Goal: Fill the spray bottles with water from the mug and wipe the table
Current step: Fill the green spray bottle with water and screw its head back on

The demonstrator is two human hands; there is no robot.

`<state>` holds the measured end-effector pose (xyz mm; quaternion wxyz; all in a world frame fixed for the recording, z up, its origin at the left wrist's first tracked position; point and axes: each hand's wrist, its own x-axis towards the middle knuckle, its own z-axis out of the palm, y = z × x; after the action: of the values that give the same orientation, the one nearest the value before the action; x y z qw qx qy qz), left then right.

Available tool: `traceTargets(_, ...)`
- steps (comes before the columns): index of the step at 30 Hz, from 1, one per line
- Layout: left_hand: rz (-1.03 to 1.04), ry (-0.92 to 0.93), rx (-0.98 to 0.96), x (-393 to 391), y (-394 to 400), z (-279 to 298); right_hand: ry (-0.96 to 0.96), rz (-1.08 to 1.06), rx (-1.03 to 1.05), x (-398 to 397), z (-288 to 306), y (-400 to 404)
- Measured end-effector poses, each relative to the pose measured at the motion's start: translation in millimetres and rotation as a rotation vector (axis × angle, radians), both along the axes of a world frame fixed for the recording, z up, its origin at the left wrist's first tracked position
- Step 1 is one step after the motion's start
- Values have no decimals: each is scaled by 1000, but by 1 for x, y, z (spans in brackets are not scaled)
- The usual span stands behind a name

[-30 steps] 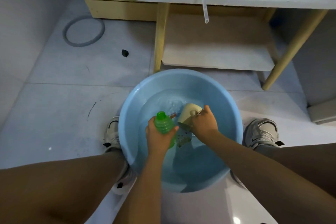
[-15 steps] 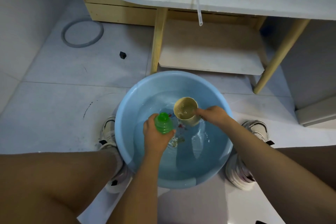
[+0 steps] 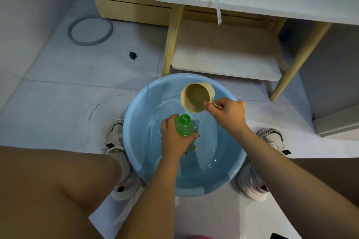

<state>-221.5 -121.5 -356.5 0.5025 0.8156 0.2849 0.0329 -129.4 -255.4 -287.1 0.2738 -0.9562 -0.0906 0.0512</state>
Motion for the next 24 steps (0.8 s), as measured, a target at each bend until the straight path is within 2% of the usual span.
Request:
traceTargets(8,1,19,11,8,2,7,-218,75,-8,-1,-9,-1)
traceTargets(24,-17,32,40,10,0,10,-398,81,-40,1,-6,1)
